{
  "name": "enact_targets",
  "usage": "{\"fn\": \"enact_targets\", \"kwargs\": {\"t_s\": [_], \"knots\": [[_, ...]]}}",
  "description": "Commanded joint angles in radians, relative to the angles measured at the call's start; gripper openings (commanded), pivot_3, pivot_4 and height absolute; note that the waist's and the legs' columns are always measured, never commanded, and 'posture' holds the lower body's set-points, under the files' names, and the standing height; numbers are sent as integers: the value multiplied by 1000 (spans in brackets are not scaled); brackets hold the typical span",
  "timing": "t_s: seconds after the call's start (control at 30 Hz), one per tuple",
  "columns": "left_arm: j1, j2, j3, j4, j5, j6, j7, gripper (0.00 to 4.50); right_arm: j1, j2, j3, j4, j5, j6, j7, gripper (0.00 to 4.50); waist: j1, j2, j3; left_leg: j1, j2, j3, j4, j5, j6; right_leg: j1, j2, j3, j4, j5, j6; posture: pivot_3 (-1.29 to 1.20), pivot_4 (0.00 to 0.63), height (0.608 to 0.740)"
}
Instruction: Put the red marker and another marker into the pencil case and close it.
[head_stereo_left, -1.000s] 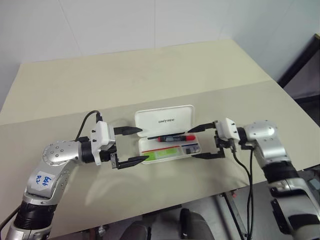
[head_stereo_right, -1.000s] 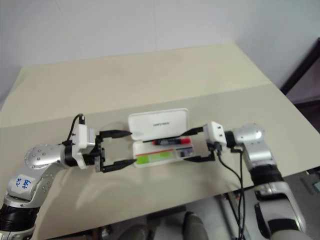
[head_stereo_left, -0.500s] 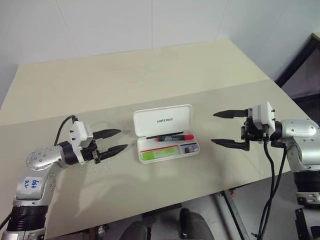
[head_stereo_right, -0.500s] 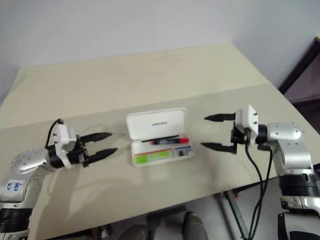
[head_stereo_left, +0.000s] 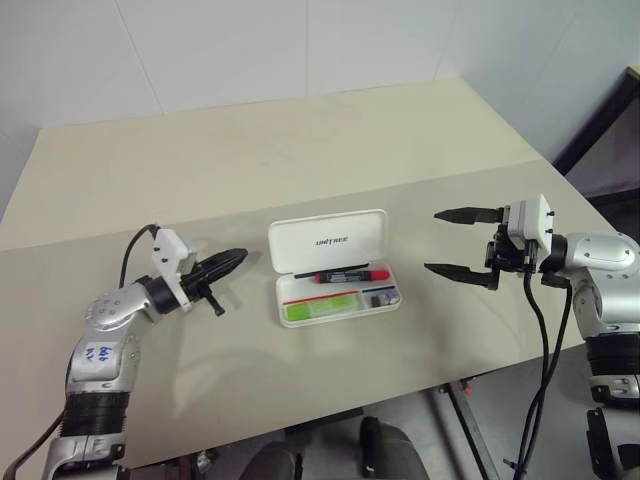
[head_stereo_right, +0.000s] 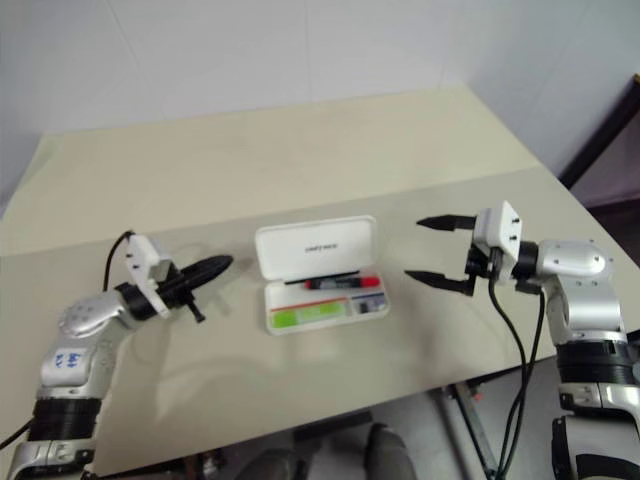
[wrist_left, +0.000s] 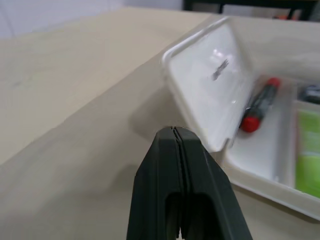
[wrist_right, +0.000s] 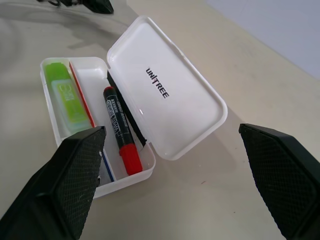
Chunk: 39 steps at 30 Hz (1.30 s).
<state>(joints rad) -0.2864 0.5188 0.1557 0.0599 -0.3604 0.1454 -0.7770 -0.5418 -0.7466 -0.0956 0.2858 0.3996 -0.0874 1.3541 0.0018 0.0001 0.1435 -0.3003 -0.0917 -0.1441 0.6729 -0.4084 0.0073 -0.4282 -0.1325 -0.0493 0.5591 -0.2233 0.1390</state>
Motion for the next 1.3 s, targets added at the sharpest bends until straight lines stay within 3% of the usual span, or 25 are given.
{"fn": "enact_targets", "kwargs": {"t_s": [0.03, 0.3, 0.5, 0.73, 1.3], "knots": [[-51, -22, -35, 14, 44, -3, 46, 23, -18, 2, -20, -20, 6, -15, -17, 4500, 0, 0, 0, 0, 0, 0, 1, 0, 0, 0, 0, 0, 0, 0, 0, 0, 150, 740], [-156, -128, -126, 59, 84, -31, 59, 23, 1, 16, -20, -50, 5, -13, -44, 4500, 6, 0, 0, -1, 0, 0, 4, 0, 0, 1, 0, 0, 0, 3, 0, 0, 150, 740], [-152, -80, -134, 47, 85, -145, -66, 23, 19, 24, -17, -92, 17, 5, -61, 4500, 6, 0, 0, -1, 0, 0, 4, 0, 0, 0, 0, 0, 0, 3, 0, 0, 150, 740], [-185, -1, -228, 29, 139, -226, -216, 23, 25, 38, -15, -113, 16, 19, -82, 4500, 19, 0, 0, -1, 0, 0, 4, 0, 0, 0, 0, 0, 0, 4, -1, 0, 150, 740], [-209, -14, -504, -83, 351, -28, -240, 23, 62, 32, -59, -198, 46, 70, -163, 4500, 25, -1, 0, -1, -1, -1, 5, 0, 0, 0, 1, 1, -1, 5, -2, 0, 150, 740]]}}
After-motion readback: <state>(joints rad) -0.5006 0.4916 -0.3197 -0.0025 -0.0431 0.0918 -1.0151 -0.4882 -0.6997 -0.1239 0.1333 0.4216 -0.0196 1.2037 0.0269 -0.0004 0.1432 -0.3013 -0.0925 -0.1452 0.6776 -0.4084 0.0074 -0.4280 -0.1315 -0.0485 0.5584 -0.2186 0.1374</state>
